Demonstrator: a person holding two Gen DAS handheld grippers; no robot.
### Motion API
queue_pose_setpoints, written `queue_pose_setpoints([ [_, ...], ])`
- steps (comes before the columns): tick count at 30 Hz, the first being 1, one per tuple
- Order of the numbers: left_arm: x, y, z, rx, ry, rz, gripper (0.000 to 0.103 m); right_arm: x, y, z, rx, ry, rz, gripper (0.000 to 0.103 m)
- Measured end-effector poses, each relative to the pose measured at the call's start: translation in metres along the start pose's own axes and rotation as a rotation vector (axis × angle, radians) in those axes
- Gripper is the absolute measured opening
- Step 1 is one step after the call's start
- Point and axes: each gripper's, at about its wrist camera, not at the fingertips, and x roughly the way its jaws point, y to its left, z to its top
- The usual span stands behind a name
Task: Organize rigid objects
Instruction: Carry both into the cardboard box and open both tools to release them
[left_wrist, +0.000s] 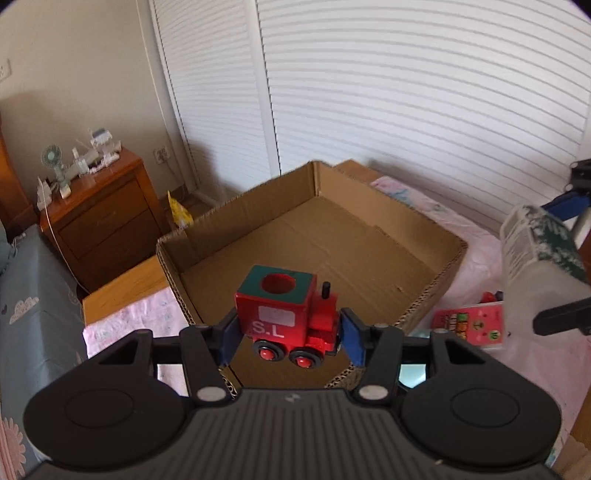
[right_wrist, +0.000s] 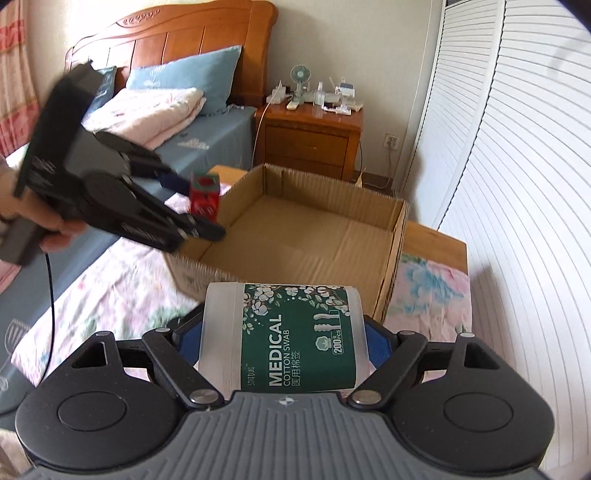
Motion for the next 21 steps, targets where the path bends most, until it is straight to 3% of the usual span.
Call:
queue_pose_setpoints([
  [3,0.008,0.003,-0.004,-0.031,-0.017,0.036,0.089,0.008,-0.004,0.011,0.018,-0.006,-0.001,0.086],
  [14,-0.038,-0.005,-0.04,-0.067,-0.078,0.075,0.097,0.029,-0.016,0.031,0.055,-0.005,0.002,0.086],
  [21,-0.072,-0.01,-0.071,-0.175,-0.095,0.041,0.098,0.061,-0.028,0.051,0.085,0.027,-0.017,0.086],
])
